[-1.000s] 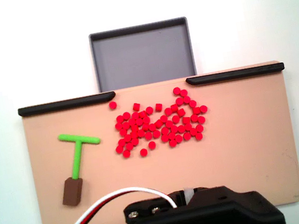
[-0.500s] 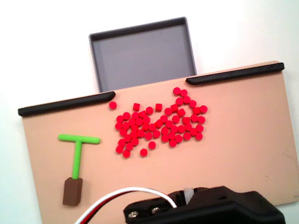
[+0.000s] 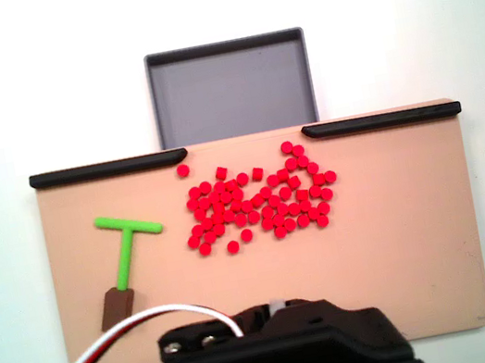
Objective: Grasp a green tool by the dark brown handle.
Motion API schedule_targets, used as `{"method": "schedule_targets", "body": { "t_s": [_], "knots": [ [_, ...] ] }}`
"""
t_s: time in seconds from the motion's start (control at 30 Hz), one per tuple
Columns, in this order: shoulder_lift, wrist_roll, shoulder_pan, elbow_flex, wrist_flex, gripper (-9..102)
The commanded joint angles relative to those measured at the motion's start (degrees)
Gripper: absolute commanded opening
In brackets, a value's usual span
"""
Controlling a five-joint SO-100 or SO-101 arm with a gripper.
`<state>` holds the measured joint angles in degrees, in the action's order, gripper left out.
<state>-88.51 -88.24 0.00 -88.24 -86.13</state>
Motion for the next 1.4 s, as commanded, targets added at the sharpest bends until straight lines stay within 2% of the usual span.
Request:
{"method": "schedule_targets", "body": {
  "t_s": [0.0, 0.2, 0.73, 1.2, 1.37],
  "knots": [
    [-0.09, 5.63, -3.60, 1.67, 3.16, 0],
    [1.76, 10.28, -8.79, 1.67, 6.68, 0],
    [3.34, 25.93, -19.51, 1.23, 6.06, 0],
    [5.19, 29.71, -18.54, 0.70, 6.06, 0],
    [5.27, 32.17, -17.84, 0.70, 6.06, 9]
  ]
}}
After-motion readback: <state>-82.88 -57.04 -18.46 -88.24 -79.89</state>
